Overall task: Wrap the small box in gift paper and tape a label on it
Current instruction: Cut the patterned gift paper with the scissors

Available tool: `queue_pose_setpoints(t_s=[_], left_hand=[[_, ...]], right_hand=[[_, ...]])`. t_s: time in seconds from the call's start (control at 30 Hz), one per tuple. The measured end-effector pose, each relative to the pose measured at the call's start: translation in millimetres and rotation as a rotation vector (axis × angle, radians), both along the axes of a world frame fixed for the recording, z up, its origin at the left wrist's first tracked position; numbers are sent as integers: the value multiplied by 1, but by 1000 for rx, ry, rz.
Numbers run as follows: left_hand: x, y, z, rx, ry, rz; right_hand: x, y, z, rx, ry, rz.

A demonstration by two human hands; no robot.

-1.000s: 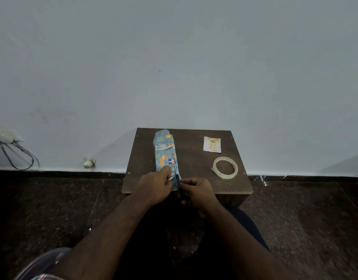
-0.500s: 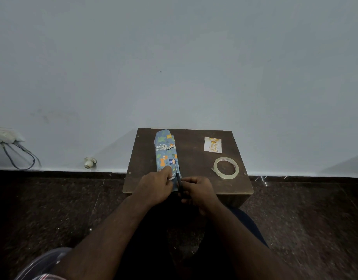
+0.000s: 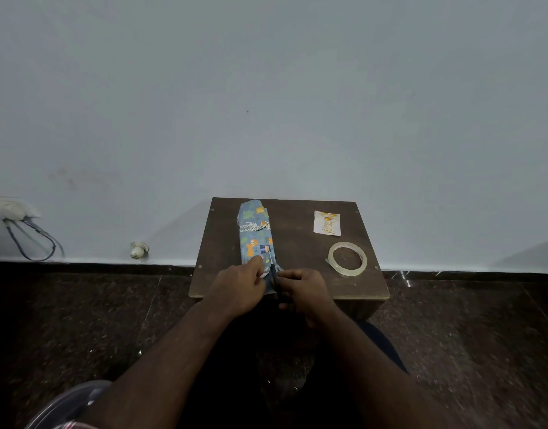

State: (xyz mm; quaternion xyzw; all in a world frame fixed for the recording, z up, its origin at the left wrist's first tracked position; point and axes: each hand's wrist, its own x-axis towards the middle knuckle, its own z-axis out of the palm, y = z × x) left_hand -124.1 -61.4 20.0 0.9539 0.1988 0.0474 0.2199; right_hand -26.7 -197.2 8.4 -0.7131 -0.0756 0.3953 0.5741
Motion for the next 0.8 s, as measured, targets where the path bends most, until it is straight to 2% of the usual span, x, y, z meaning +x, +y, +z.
queue_pose_setpoints(t_s=[0.8], left_hand=[[-1,0,4,-39,37,3]], right_hand=[[5,3,4,-1,-46,42]])
